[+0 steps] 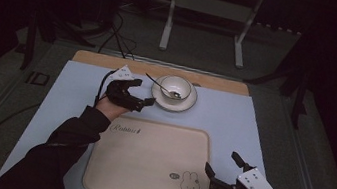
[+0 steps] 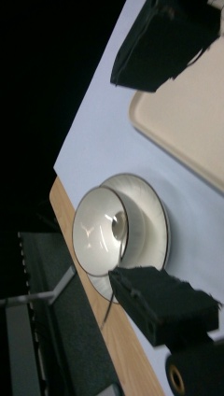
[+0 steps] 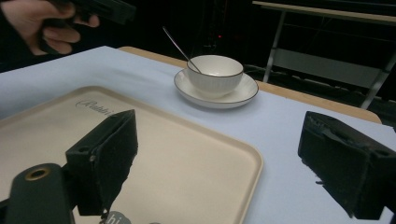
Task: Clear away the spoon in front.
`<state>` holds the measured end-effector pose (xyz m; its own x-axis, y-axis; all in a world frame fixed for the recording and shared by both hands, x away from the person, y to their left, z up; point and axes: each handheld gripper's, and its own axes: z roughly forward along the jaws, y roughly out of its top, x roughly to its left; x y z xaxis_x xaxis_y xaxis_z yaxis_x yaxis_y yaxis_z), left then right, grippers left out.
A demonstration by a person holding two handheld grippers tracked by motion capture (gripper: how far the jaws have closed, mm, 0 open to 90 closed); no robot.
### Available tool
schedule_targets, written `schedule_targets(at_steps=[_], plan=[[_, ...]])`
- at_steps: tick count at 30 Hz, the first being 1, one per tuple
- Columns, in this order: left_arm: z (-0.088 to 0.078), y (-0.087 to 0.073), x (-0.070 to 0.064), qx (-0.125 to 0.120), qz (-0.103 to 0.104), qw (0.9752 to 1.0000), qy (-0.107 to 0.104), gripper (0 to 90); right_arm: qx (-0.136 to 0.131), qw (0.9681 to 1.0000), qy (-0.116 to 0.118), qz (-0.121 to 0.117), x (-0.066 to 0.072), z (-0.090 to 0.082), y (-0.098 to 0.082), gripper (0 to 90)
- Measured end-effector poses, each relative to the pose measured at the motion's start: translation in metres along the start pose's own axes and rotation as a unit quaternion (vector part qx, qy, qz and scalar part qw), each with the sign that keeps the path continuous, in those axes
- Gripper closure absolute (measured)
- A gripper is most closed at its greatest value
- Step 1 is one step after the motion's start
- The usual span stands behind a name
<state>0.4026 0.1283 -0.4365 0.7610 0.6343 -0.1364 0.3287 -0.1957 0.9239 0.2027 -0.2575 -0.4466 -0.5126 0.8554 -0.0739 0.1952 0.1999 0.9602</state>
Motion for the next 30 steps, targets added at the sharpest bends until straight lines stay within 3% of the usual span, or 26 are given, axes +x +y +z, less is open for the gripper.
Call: schedule_targets(at_steps=[9, 17, 24, 30], plan=[[0.018, -0.006, 0.023, 0.002, -0.039, 0.9986, 0.037, 14.4, 0.001, 1.0000, 0.002, 0.001, 0.000, 0.000, 0.000, 12.0], [0.032, -0.007, 0.037, 0.011, -0.079, 0.9948, 0.063, 18.9, 0.000, 1.0000, 0.007, 0.000, 0.000, 0.000, 0.000, 12.0], [0.044, -0.008, 0.045, 0.015, -0.109, 0.9896, 0.092, 26.2, -0.001, 0.9999, 0.010, 0.002, 0.001, -0.001, 0.000, 12.1], [0.052, -0.008, 0.051, 0.002, -0.139, 0.9845, 0.107, 33.7, -0.001, 0.9999, 0.012, 0.002, 0.001, -0.001, 0.000, 12.1]])
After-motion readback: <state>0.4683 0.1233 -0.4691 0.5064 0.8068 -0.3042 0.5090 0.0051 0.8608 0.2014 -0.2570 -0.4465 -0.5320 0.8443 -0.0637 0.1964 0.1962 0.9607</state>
